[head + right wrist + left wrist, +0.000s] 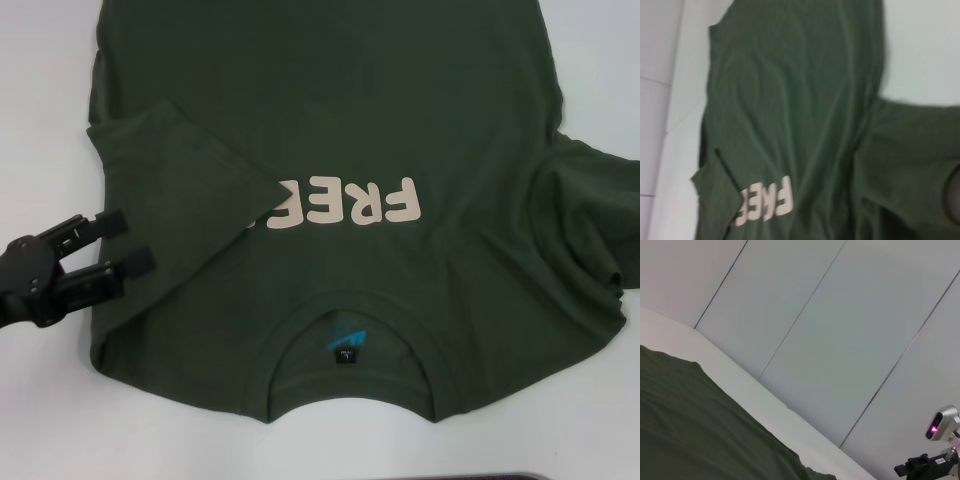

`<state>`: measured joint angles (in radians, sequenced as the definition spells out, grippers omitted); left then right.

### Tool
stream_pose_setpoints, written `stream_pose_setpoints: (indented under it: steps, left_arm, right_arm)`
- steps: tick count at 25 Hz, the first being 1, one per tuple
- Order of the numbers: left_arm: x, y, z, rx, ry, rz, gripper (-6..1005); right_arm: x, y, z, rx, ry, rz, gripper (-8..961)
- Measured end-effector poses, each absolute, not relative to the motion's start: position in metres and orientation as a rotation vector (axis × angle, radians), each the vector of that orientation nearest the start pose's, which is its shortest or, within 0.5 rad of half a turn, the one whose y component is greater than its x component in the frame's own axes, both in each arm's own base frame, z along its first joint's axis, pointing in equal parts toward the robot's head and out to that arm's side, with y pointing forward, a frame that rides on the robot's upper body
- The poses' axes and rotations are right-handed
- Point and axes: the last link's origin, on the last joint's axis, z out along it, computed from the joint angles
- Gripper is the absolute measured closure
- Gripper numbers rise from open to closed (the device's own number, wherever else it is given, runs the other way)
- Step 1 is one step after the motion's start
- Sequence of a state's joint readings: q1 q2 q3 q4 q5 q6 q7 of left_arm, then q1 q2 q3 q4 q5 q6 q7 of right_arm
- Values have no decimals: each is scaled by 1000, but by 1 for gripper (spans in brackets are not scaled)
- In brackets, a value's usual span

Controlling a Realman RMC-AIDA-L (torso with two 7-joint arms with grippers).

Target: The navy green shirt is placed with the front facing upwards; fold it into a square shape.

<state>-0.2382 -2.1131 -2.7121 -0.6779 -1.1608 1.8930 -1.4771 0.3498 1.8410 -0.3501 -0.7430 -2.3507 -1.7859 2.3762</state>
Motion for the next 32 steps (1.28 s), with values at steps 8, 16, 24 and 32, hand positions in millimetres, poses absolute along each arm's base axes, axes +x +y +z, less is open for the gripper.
stream_pose_setpoints:
  steps: [8,16,24,32]
  left_arm:
    - [-314,225,27,-2480,-1051,-1104,79]
    - [-315,225,28,-2474,-1051,-1104,80]
    - [-316,225,29,-2462,-1053,-1108,80]
    - [-317,224,30,-2442,-1054,-1110,79]
  right_arm:
    - [385,265,143,-1832,2080,445,42]
    - [388,275,135,-1799,2068,431,41]
    - [390,285,121,-1792,2088,437,41]
    - [388,291,118,-1788,2086,447,42]
